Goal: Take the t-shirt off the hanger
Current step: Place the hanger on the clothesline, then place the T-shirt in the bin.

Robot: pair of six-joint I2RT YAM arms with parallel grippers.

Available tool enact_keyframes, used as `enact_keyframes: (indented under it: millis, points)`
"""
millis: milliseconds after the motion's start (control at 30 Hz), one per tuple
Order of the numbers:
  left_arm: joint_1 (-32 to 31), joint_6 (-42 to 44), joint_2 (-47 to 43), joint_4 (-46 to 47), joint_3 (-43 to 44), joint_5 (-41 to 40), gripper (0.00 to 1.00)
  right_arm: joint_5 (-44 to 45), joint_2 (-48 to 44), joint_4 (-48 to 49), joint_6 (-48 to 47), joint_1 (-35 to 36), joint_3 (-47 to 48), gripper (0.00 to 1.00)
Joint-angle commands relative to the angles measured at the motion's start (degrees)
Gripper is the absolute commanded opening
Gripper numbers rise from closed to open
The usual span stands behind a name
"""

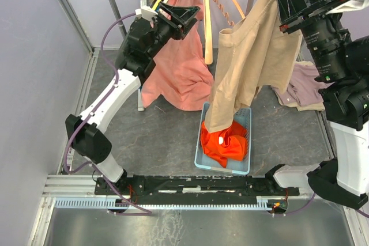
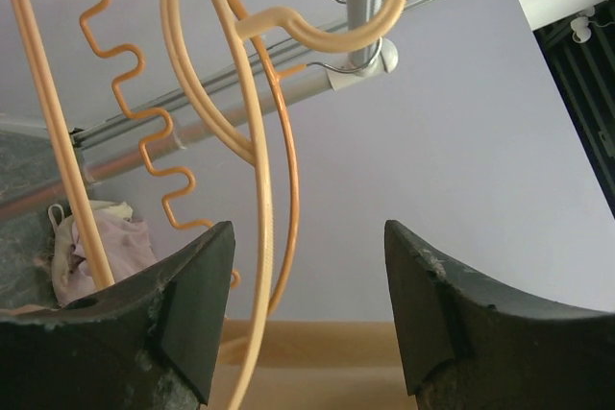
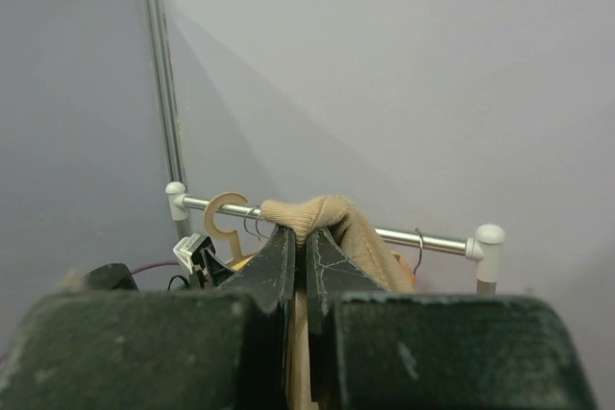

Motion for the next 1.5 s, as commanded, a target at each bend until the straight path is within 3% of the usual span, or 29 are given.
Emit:
enact_keyframes:
  millis: [0, 400, 933, 1467]
  points:
    - [0.6, -1.9, -5.9, 0.2, -2.4, 1.0, 0.70, -3.4, -0.3, 7.3, 2.7, -0.1, 3.6, 0.01]
    - [2.1, 1.7, -11.7, -6.1, -4.9, 1.9, 0.71, -9.5, -3.4, 3.4, 7.1, -0.1, 2.8, 0.01]
    - [3.7, 8.0, -15.5, -17.0, 0.7, 5.3, 0.71, -8.8, -21.9, -15.4, 11.0, -0.1, -26.2, 0.01]
    - [3.7, 10.6, -20.1, -20.8, -1.4, 5.9, 0.71, -11.9, -30.0, -25.2, 13.4, -0.2, -46.2, 0.01]
